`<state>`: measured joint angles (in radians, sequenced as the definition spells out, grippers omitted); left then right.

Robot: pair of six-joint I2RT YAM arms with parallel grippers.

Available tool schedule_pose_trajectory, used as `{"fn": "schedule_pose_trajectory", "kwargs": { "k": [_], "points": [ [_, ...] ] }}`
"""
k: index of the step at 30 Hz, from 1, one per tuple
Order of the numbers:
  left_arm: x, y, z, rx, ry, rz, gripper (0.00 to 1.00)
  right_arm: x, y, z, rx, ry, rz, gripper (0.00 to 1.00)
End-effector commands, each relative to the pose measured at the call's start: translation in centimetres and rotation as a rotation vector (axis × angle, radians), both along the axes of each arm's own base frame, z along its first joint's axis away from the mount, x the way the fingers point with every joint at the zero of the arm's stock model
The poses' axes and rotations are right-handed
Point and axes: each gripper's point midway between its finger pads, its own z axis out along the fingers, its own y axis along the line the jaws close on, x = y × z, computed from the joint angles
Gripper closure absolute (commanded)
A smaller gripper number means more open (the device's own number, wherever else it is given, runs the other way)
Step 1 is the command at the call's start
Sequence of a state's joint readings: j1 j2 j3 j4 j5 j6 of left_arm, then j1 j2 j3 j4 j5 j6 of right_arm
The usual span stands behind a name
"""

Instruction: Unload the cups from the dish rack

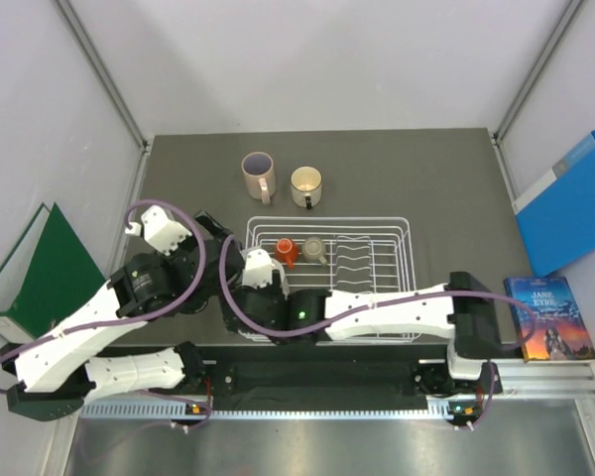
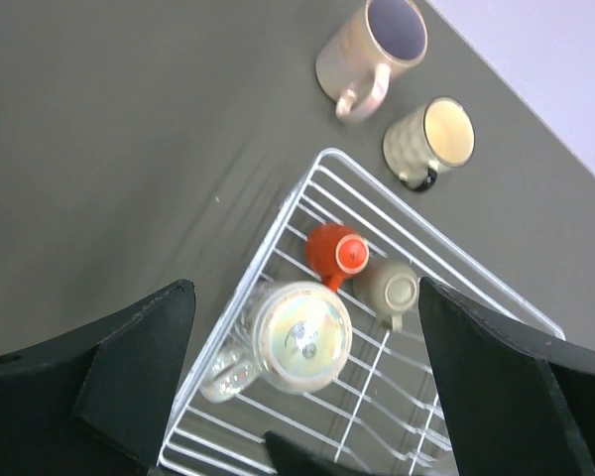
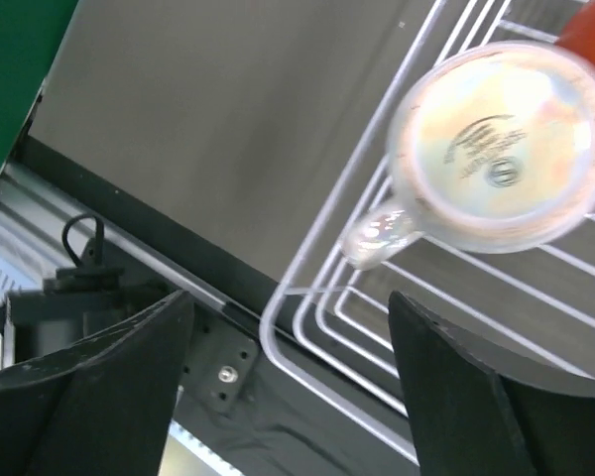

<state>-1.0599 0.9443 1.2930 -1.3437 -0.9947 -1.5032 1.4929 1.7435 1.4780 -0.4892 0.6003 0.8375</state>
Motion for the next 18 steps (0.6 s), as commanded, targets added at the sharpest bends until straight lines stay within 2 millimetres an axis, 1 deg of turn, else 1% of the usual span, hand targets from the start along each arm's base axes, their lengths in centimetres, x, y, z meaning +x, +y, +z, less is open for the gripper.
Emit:
{"fn": "schedule_pose_trajectory", "kwargs": {
  "k": [1,3,6,8,11,13,14,15,18],
  "points": [
    [-1.3,3.1,-1.0,0.116,0.041,0.029,0.01,-0.8,2.1,-0.6,0.018,0.039,-0.102,0.23],
    [-1.3,3.2,-1.0,0.12,0.037,0.032,0.01,-1.0,2.7,-0.9,0.028,0.052,-0.134,0.28],
    [-1.3,3.5,-0.9,0.125,0.03,0.032,0.01,-1.0,2.6,-0.7,0.064,0.064,-0.183,0.31],
    [-1.4,3.8,-0.9,0.12,0.023,0.034,0.01,-1.3,2.5,-0.2,0.089,0.045,-0.194,0.31],
    [-1.5,4.2,-0.8,0.113,0.013,0.038,0.01,-1.9,1.9,1.2,0.129,0.011,-0.212,0.31],
    [-1.5,4.4,-0.8,0.117,0.006,0.042,0.01,-2.2,0.8,1.3,0.122,0.001,-0.235,0.31],
    [-1.5,4.4,-0.8,0.118,0.005,0.043,0.01,-2.3,0.5,1.2,0.135,0.016,-0.255,0.31],
    [-1.5,4.4,-0.9,0.119,0.006,0.044,0.01,-2.3,0.1,0.7,0.125,0.023,-0.262,0.31],
    [-1.4,4.3,-1.0,0.129,0.006,0.048,0.01,-2.2,-0.4,-0.5,0.119,0.048,-0.29,0.32]
  ]
}}
